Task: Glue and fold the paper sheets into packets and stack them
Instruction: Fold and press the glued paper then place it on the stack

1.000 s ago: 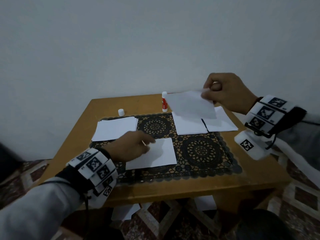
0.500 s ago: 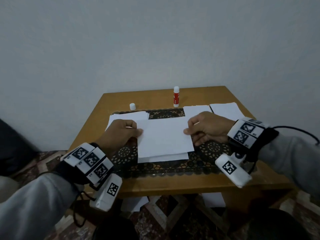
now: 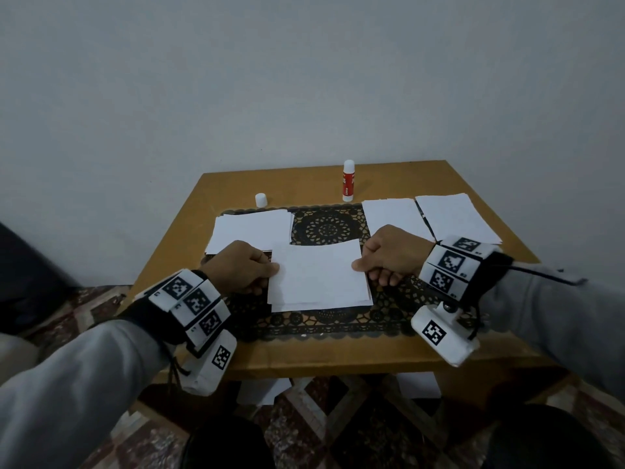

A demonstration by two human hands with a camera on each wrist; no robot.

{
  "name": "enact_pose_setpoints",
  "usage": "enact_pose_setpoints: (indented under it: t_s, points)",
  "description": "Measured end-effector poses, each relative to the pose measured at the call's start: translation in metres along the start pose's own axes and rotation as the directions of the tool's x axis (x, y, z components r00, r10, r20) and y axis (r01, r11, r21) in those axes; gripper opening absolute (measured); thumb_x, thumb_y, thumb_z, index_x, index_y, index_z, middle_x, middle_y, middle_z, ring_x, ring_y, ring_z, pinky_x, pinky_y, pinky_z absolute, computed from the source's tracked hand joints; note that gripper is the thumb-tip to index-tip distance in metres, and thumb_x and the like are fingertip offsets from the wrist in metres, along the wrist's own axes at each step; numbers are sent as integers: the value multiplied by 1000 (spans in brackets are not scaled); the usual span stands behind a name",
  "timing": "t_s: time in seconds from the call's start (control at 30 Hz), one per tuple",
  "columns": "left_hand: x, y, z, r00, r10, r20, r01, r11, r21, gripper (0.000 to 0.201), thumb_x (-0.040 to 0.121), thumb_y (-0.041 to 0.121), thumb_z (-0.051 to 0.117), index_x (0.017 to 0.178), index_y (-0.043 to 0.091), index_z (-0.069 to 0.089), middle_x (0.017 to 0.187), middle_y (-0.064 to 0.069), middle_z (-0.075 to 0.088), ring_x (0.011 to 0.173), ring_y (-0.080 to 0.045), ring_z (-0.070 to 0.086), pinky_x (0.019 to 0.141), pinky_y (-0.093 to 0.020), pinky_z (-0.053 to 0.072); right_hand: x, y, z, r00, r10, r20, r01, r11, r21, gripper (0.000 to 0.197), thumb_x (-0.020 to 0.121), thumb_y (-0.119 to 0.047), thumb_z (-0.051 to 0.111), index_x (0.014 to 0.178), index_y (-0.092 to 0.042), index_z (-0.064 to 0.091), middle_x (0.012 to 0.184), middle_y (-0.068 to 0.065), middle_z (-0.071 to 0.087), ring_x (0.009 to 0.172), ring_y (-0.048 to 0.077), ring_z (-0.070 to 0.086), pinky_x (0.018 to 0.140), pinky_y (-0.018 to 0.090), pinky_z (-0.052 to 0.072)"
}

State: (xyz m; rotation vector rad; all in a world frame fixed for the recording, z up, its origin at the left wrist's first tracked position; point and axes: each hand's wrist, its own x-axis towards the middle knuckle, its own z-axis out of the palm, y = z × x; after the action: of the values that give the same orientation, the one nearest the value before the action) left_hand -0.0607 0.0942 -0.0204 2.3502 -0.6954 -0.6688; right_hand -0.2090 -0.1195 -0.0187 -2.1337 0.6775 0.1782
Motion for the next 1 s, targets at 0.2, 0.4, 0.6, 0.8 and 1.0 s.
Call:
enact_pose_setpoints:
  t_s: [0.2,0.4,0.6,0.8,1.0]
  points:
    - [0,7,1,999,-20,46,14,992,122,28,90,26,63,67,10,61,63,-3,60,56,-12,55,54,-21,43,2,3,1,1000,-22,-21,21,999,-48,27,86,-20,71,66,-7,58,64,8,63,53,20,58,51,28,49]
    - [1,9,2,997,-15,69,2,985,173,30,87,24,67,60,13,59,60,-3,60,53,-12,55,53,-20,42,2,5,2,999,-45,-22,42,994,-98,27,86,-21,71,66,-7,59,64,8,64,54,19,59,52,27,50]
    - [0,8,1,997,-11,72,-4,980,199,27,86,24,68,63,11,61,64,-4,62,55,-12,57,53,-19,43,2,5,3,999,-47,-21,44,992,-119,26,85,-21,71,67,-7,60,65,8,65,54,18,61,50,25,49]
    - [0,11,3,996,-5,85,-17,968,251,26,87,24,68,64,12,61,62,-2,62,54,-12,57,54,-21,42,3,5,3,998,-52,-26,48,989,-137,25,84,-20,73,67,-6,60,64,7,65,55,19,62,50,25,49]
    - [0,14,6,998,21,51,-36,947,319,19,84,25,71,77,11,59,75,-4,64,56,-12,58,53,-21,42,4,1,6,998,-61,-29,48,946,-319,28,81,-26,75,68,-8,58,75,17,71,55,19,61,48,22,48]
